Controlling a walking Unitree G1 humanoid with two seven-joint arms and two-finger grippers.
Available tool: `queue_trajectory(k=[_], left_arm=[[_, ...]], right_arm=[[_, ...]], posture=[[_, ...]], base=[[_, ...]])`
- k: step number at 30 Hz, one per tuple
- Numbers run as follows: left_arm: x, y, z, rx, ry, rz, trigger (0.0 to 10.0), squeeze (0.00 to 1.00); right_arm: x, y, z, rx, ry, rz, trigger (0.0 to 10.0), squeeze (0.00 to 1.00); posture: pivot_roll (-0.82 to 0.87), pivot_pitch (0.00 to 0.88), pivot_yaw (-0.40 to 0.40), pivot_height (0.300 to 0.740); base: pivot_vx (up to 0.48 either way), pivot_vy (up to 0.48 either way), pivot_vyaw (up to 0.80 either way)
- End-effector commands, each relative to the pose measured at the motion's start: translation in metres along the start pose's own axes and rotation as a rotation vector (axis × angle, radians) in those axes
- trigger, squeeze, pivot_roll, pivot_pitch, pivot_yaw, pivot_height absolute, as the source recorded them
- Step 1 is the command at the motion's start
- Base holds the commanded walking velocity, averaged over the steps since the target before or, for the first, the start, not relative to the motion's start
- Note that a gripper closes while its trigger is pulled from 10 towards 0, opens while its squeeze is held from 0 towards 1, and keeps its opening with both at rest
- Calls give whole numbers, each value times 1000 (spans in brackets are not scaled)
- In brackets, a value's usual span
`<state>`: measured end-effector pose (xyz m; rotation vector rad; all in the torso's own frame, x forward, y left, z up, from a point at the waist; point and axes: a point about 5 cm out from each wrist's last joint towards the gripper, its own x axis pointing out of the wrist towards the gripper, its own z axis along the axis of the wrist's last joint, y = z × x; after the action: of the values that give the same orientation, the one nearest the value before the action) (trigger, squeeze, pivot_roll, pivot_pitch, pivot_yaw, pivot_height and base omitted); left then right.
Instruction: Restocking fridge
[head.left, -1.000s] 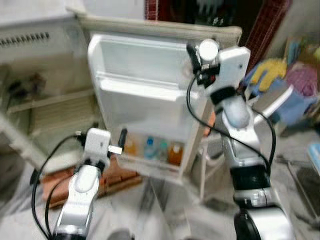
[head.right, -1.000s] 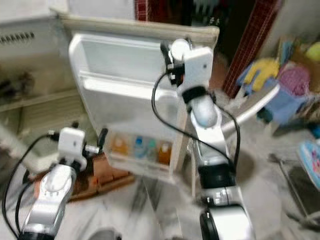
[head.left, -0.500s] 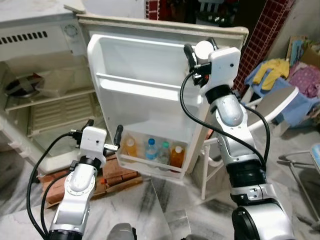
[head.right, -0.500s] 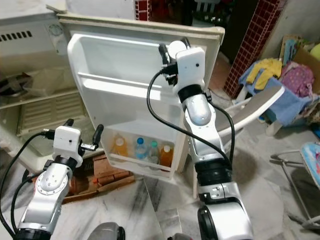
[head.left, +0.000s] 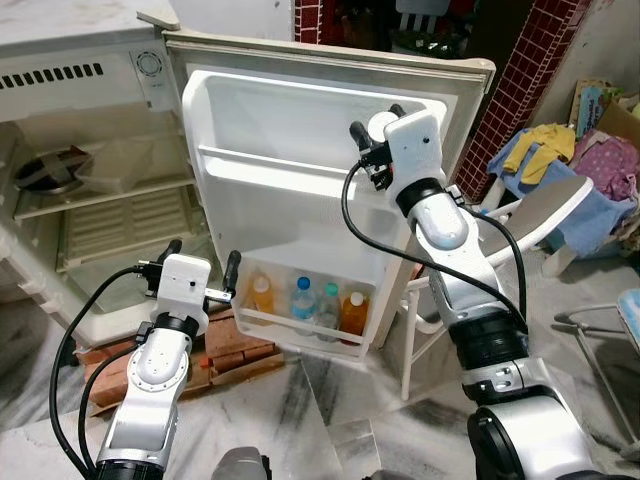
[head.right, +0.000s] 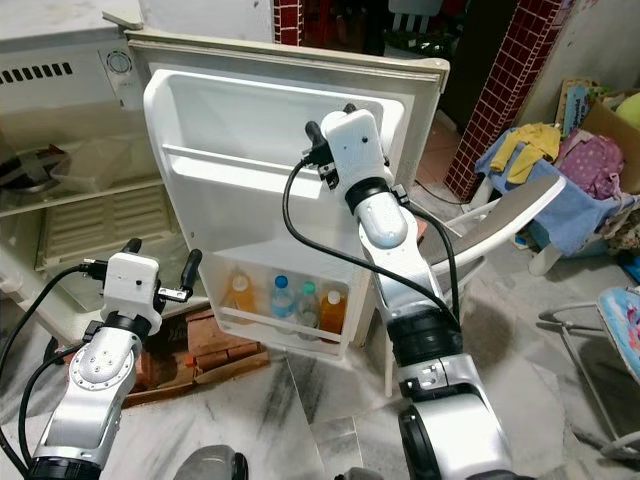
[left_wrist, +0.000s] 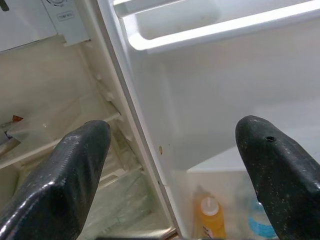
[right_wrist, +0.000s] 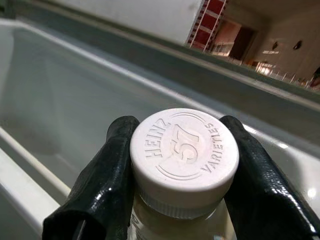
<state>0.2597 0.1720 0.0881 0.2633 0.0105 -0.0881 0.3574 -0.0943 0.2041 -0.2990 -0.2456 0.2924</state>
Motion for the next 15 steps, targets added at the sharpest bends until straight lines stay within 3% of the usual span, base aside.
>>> queue_trajectory(k=[1, 8, 9, 15], left_arm=[[1, -2, -1, 1, 13, 2, 10000, 0], [1, -2, -3, 4, 23, 3, 10000, 0], [1, -2, -3, 5, 24, 3, 10000, 0], [1, -4, -3, 12, 23, -5, 10000, 0]], right_arm=[[5, 2, 0, -18, 31, 19, 10000, 0], [7, 5, -10, -15, 111, 50, 10000, 0], [8, 4, -10, -12, 116, 50, 10000, 1000], [10, -2, -10, -23, 122, 13, 10000, 1000]], posture=[[122, 0, -48, 740], [120, 0, -52, 740], [119, 0, -54, 740], [119, 0, -54, 740]], base=[[0, 0, 0], [0, 0, 0], [0, 0, 0], [0, 0, 0]])
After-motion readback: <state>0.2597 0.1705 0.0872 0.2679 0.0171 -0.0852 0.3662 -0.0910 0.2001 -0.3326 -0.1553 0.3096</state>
